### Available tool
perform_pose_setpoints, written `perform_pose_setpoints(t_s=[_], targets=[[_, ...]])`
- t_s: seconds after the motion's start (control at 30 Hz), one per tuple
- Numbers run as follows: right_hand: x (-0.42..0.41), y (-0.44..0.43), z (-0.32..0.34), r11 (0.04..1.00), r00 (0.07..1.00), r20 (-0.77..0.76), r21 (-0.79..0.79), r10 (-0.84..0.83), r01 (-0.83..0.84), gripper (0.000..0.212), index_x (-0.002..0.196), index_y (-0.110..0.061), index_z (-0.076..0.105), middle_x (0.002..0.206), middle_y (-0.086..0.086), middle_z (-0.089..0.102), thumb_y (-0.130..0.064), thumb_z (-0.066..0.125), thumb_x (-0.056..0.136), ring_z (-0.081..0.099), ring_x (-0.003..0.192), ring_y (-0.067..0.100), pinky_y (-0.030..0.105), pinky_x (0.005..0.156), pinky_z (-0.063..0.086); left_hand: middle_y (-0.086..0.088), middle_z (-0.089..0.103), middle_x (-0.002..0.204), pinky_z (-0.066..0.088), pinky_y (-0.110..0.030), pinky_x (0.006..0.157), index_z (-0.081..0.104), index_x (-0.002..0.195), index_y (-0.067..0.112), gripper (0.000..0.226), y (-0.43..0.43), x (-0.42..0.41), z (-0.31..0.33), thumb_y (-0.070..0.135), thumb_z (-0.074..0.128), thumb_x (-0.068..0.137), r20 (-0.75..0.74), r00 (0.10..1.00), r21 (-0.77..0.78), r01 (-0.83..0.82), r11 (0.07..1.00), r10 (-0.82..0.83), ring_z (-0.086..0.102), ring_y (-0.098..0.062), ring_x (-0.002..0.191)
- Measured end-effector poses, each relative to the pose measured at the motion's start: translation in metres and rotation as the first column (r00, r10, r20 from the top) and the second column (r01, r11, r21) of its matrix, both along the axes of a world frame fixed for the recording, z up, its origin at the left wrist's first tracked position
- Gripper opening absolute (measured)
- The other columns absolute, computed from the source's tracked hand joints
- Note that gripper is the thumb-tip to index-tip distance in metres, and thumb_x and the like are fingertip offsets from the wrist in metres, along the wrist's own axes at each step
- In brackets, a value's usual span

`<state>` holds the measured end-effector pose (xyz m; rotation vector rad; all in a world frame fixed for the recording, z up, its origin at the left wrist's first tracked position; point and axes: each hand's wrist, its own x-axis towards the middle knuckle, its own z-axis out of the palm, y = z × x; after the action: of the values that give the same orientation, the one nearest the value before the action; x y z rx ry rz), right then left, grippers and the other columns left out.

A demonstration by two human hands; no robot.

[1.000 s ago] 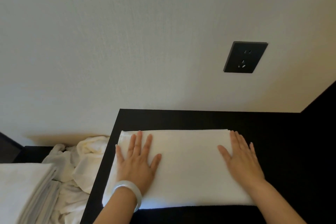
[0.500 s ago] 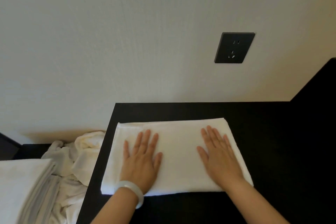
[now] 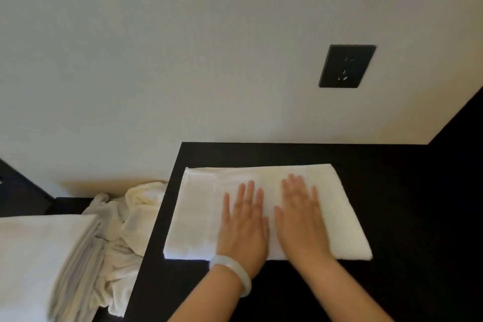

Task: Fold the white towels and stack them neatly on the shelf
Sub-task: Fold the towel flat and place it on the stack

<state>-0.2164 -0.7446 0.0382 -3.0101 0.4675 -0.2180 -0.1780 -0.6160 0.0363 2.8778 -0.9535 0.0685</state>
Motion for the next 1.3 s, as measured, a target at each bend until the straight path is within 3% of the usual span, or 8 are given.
perform_pose_setpoints(t_s=[0.07,0.17,0.5,0.67,0.77,0.9,1.17,1.3], targets=[[-0.001,0.015,-0.009,0.995,0.985,-0.144,0.051,0.091,-0.085,0.073,0.147,-0.012,-0.014,0.159,0.007,-0.018,-0.049,0.020,0.094,-0.016,0.148,0.020,0.042,0.119,-0.017,-0.009,-0.001,0.162,0.002,-0.053,0.119,0.011,0.154,0.014,0.062,-0.006,-0.006,-0.006,0.043,0.018,0.099,-0.047,0.999,0.094,0.017,0.995,-0.013,0.001,-0.031,0.149],[-0.009,-0.005,-0.015,0.994,0.993,-0.110,0.106,0.045,-0.033,0.073,0.146,-0.028,-0.023,0.158,-0.006,-0.025,-0.055,-0.015,0.079,-0.026,0.144,0.010,0.037,0.116,-0.022,-0.005,0.033,0.156,0.018,-0.058,0.109,0.035,0.150,0.023,0.058,0.020,0.003,-0.022,0.047,0.027,0.098,-0.080,0.996,0.107,-0.041,0.993,0.050,0.032,-0.028,0.143],[-0.053,-0.079,-0.025,0.944,0.927,-0.229,0.076,-0.297,0.321,0.078,0.150,-0.029,-0.019,0.159,-0.005,-0.019,-0.067,-0.004,0.083,-0.013,0.147,0.011,0.038,0.121,-0.006,0.008,-0.033,0.155,-0.006,-0.051,0.118,-0.030,0.146,0.036,0.081,0.093,0.026,-0.023,0.068,-0.037,0.071,-0.145,0.969,0.116,-0.185,0.976,0.201,-0.026,-0.019,0.144],[-0.038,-0.082,0.011,0.937,0.933,-0.090,-0.012,-0.348,0.348,0.071,0.151,-0.022,-0.009,0.161,0.000,-0.009,-0.058,0.005,0.092,-0.007,0.150,0.017,0.040,0.123,-0.002,-0.009,0.029,0.157,0.009,-0.052,0.115,0.030,0.151,0.022,0.071,0.061,0.038,-0.009,0.059,0.001,0.099,-0.045,0.987,0.109,-0.150,0.983,0.155,0.027,-0.032,0.143],[0.003,-0.040,0.034,0.985,0.998,0.035,0.166,-0.061,0.054,0.065,0.149,-0.026,-0.014,0.157,-0.010,-0.014,-0.050,0.021,0.101,-0.017,0.144,0.007,0.033,0.120,-0.010,-0.005,0.009,0.162,0.000,-0.050,0.119,0.018,0.154,0.025,0.072,0.013,0.045,0.008,0.057,-0.009,0.096,-0.070,0.996,0.019,-0.045,0.999,0.046,0.008,-0.028,0.149],[0.046,-0.019,0.003,0.974,0.968,-0.172,0.165,0.184,-0.156,0.062,0.153,-0.029,-0.011,0.160,-0.008,-0.020,-0.053,0.008,0.099,-0.019,0.148,0.012,0.036,0.119,-0.015,0.003,-0.023,0.161,-0.017,-0.055,0.115,-0.022,0.147,0.034,0.073,-0.015,0.056,-0.006,0.061,-0.028,0.080,-0.167,0.985,0.114,0.051,0.992,-0.031,-0.030,-0.021,0.142],[0.027,-0.104,-0.015,0.970,0.955,-0.230,0.111,-0.185,0.215,0.067,0.153,-0.027,-0.016,0.164,-0.005,-0.012,-0.057,0.005,0.096,-0.013,0.149,0.011,0.040,0.123,-0.006,0.010,-0.037,0.150,-0.002,-0.058,0.117,-0.033,0.140,0.040,0.083,0.059,0.090,-0.021,0.064,-0.046,0.061,-0.140,0.961,0.133,-0.220,0.966,0.238,-0.029,-0.010,0.142],[0.021,-0.115,-0.020,0.938,0.947,-0.215,0.204,-0.238,0.282,0.069,0.154,-0.026,-0.013,0.165,0.000,-0.005,-0.057,0.012,0.098,-0.008,0.151,0.012,0.037,0.122,-0.009,0.005,-0.035,0.152,-0.003,-0.051,0.120,-0.031,0.142,0.036,0.074,0.056,0.088,-0.023,0.066,-0.025,0.074,-0.144,0.948,0.070,-0.277,0.958,0.285,-0.026,-0.014,0.144]])
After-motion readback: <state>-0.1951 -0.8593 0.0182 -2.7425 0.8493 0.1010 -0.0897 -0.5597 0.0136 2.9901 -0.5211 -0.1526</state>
